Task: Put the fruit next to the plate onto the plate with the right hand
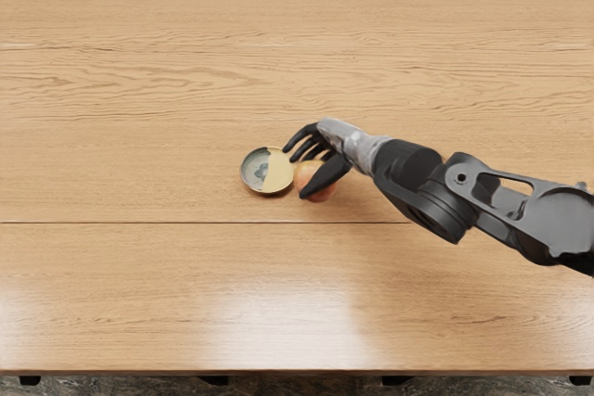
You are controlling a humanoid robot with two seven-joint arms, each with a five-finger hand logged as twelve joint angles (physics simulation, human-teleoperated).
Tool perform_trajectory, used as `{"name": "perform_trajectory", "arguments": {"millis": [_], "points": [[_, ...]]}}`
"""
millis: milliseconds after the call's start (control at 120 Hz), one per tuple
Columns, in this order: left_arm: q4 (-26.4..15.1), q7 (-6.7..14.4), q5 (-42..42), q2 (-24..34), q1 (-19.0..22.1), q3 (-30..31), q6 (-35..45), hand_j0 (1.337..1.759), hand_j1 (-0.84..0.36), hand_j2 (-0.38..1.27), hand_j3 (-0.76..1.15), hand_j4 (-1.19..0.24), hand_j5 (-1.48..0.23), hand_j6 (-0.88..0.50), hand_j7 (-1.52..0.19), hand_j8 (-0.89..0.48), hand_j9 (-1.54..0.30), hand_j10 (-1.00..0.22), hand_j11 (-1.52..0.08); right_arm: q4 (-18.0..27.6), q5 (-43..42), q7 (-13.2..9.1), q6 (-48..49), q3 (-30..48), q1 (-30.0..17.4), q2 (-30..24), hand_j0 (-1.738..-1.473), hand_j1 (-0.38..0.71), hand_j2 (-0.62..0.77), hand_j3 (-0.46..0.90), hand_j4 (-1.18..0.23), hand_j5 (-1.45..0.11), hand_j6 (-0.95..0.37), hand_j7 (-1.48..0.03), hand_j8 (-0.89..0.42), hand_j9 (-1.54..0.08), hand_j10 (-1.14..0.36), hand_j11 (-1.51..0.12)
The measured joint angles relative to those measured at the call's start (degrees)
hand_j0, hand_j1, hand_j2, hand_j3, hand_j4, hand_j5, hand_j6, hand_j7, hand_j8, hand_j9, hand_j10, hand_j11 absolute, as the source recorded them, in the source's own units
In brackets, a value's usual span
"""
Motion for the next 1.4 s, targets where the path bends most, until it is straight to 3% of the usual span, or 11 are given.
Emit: {"name": "perform_trajectory", "arguments": {"millis": [325,650,800,917,1033,1250,1400], "points": [[0.0,0.0,0.0,0.0,0.4,0.0,0.0,1.658,0.34,0.00,0.00,-0.01,-0.01,-0.01,-0.01,-0.01,-0.01,-0.01,-0.01,-10.9,0.0,0.0,0.0,-0.1,3.4,8.3,-1.658,0.21,0.15,0.00,-0.54,-0.72,-0.54,-0.71,-0.39,-0.72,-0.36,-0.71],[0.0,0.0,0.0,0.0,0.8,0.0,0.0,1.658,0.34,0.00,0.00,-0.01,-0.01,-0.01,-0.01,-0.01,-0.01,-0.01,-0.01,-17.3,-0.2,0.2,-2.0,0.1,4.5,13.2,-1.655,0.17,0.14,0.00,-0.53,-0.72,-0.54,-0.70,-0.43,-0.72,-0.43,-0.74],[0.0,0.0,0.0,0.0,1.1,0.1,0.0,1.658,0.34,0.00,0.00,-0.01,-0.01,-0.01,-0.01,-0.01,-0.01,-0.01,-0.01,-18.9,-0.1,0.1,-2.5,0.1,5.0,14.7,-1.656,0.17,0.14,0.00,-0.50,-0.67,-0.51,-0.66,-0.41,-0.67,-0.37,-0.68],[0.0,0.0,0.0,0.0,1.1,0.1,0.0,1.658,0.34,0.00,0.00,-0.01,-0.01,-0.01,-0.01,-0.01,-0.01,-0.01,-0.01,-19.3,-0.2,0.0,-5.9,0.5,5.2,16.2,-1.657,-0.05,0.08,0.00,-0.29,-0.39,-0.29,-0.38,-0.24,-0.39,-0.21,-0.39],[0.0,0.0,0.0,0.0,1.1,0.1,0.0,1.658,0.34,0.00,0.00,-0.01,-0.01,-0.01,-0.01,-0.01,-0.01,-0.01,-0.01,-19.3,-0.2,0.0,-7.2,0.5,5.5,16.6,-1.658,-0.18,0.04,0.00,-0.16,-0.22,-0.17,-0.22,-0.13,-0.22,-0.12,-0.22],[0.1,0.0,0.0,0.0,0.6,0.0,0.0,1.658,0.34,0.00,0.00,-0.01,-0.01,-0.01,-0.01,-0.01,-0.01,-0.01,-0.01,-14.9,0.0,0.0,0.7,2.9,6.3,14.2,-1.658,-0.29,0.02,0.00,-0.06,-0.08,-0.06,-0.07,-0.05,-0.08,-0.04,-0.08],[0.0,0.0,0.0,0.0,0.6,0.0,0.0,1.658,0.34,0.00,0.00,-0.01,-0.01,-0.01,-0.01,-0.01,-0.01,-0.01,-0.01,-9.7,7.0,0.0,13.4,7.6,6.4,5.5,-1.658,-0.32,0.01,0.00,-0.03,-0.04,-0.03,-0.04,-0.02,-0.04,-0.02,-0.04]]}}
